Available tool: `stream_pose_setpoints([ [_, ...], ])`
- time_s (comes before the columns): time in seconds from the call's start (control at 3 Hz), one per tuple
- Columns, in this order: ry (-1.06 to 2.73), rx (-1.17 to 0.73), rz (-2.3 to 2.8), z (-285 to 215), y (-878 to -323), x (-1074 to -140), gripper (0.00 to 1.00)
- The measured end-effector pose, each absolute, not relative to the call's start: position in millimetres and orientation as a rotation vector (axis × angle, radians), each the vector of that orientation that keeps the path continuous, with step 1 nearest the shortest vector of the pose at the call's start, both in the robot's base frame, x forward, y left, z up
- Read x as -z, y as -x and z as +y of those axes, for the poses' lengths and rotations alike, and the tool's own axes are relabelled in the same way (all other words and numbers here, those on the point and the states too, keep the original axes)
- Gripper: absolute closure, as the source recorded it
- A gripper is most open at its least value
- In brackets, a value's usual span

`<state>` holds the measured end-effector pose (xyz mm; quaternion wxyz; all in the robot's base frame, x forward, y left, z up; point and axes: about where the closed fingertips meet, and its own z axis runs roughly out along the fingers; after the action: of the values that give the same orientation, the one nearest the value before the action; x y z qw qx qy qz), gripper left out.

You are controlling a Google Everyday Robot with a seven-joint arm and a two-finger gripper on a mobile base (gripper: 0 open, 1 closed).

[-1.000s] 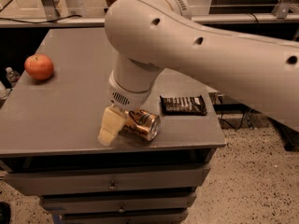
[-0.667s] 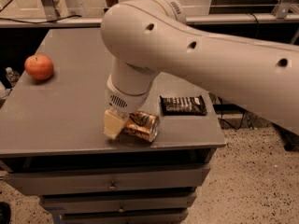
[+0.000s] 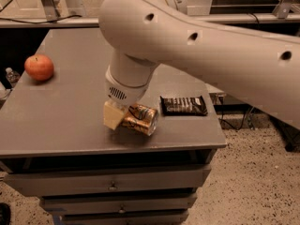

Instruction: Place orange can upright

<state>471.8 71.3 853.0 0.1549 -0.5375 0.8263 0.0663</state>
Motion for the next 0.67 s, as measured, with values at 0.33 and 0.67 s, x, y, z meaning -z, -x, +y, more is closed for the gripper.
stream_pose_setpoints([
  [0.33, 1.492, -0.203, 2.275, 73.5, -496.9, -887.0, 1.00],
  [0.67, 1.413, -0.306, 2.161, 74.1, -517.3, -912.1, 1.00],
])
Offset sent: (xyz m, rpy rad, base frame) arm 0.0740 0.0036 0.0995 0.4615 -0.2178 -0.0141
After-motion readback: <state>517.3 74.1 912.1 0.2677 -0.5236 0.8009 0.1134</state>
